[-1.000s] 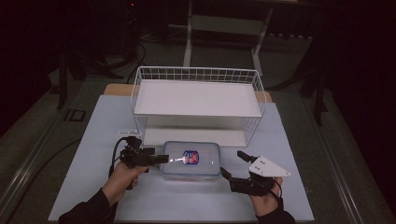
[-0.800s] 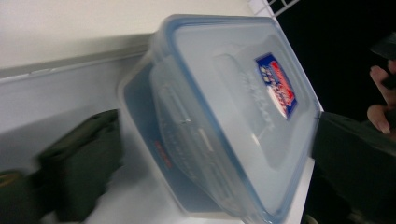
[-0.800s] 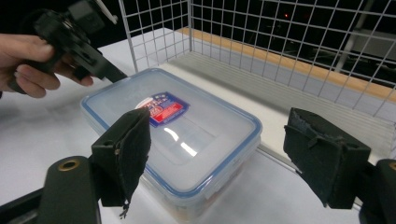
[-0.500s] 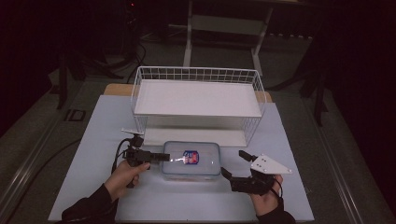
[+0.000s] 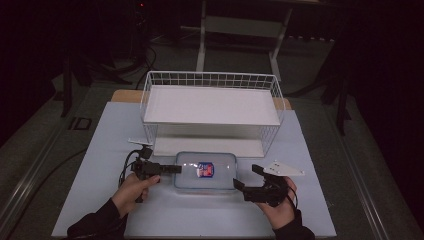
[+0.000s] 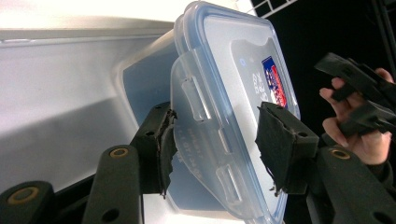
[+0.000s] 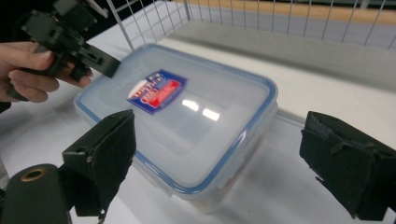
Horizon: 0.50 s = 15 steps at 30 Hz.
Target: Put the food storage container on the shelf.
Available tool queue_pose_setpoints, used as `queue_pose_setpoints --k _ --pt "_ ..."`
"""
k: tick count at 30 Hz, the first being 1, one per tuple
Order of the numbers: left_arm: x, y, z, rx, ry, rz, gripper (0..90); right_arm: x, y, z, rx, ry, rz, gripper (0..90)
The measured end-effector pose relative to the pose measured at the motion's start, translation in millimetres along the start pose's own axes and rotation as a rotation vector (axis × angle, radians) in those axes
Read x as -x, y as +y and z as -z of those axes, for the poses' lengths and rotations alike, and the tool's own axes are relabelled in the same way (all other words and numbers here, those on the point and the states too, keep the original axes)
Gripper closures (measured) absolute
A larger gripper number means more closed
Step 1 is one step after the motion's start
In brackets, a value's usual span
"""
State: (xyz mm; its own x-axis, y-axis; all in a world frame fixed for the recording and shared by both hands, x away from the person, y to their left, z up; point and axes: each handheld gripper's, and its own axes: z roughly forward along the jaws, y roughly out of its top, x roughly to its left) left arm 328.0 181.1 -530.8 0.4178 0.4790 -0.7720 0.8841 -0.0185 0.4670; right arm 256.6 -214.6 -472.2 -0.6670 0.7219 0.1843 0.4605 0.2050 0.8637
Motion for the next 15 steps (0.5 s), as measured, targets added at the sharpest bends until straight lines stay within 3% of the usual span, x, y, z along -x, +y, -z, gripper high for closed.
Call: queue_pose_setpoints --k 8,10,15 --pt "6.7 -5.9 2.5 0.016 -0.021 -0.053 51.8 9.2 -2.0 -6.2 -0.029 0.009 -0.043 10.6" --pt "11.6 -9.7 3.6 0.021 -0.019 -0.085 52.4 15.1 -2.4 -9.7 -0.048 0.031 -0.079 10.6" --pt "17.0 -13.7 6.1 0.019 -0.018 -0.116 54.4 20.4 -4.4 -12.6 -0.065 0.062 -0.12 11.0"
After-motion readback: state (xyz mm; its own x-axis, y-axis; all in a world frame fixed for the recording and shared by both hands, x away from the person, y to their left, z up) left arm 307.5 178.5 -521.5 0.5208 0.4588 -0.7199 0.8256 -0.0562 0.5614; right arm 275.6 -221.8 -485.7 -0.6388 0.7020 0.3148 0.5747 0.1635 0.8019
